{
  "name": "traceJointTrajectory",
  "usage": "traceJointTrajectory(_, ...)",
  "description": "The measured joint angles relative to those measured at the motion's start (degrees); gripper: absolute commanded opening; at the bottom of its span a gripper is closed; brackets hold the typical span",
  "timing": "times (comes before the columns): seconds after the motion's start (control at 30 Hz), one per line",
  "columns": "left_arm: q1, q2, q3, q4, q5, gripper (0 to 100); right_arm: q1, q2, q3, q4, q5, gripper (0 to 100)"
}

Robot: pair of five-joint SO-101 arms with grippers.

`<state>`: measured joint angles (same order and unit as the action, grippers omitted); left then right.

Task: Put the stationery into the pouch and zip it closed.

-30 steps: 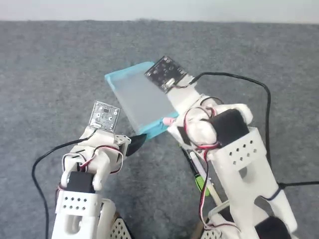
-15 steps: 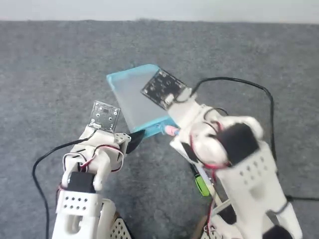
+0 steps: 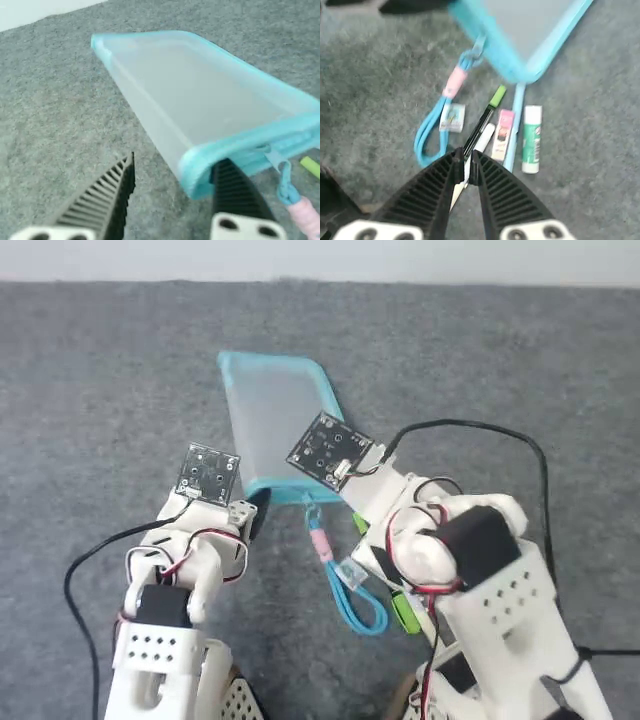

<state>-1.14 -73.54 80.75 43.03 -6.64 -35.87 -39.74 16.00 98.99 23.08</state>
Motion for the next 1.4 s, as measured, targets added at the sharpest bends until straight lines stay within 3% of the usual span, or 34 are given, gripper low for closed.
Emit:
traceJointTrajectory(0.17, 0.1, 0.0, 0.0, -0.2, 0.0, 13, -1.4, 0.0, 9.1, -7.8, -1.6, 0.7)
traceJointTrajectory(0.63, -0.1, -0.1, -1.5, 3.1, 0.0, 12, -9.0, 0.0, 36.6, -45.2, -9.0, 1.1)
traceJointTrajectory(0.77, -0.1, -0.1, -1.5, 3.1, 0.0, 12, -13.0, 0.0, 41.9, -52.6, -9.1, 8.7)
traceJointTrajectory(0.97, -0.1, -0.1, -1.5, 3.1, 0.0, 12, -14.8, 0.0, 43.3, -56.4, -18.2, 26.6)
traceJointTrajectory(1.23, -0.1, -0.1, -1.5, 3.1, 0.0, 12, -14.8, 0.3, 43.3, -57.6, -20.7, 22.6)
traceJointTrajectory(1.4, -0.2, -0.1, -1.5, 3.1, 0.0, 12, -14.8, 8.2, 40.5, -57.6, -20.7, 22.5)
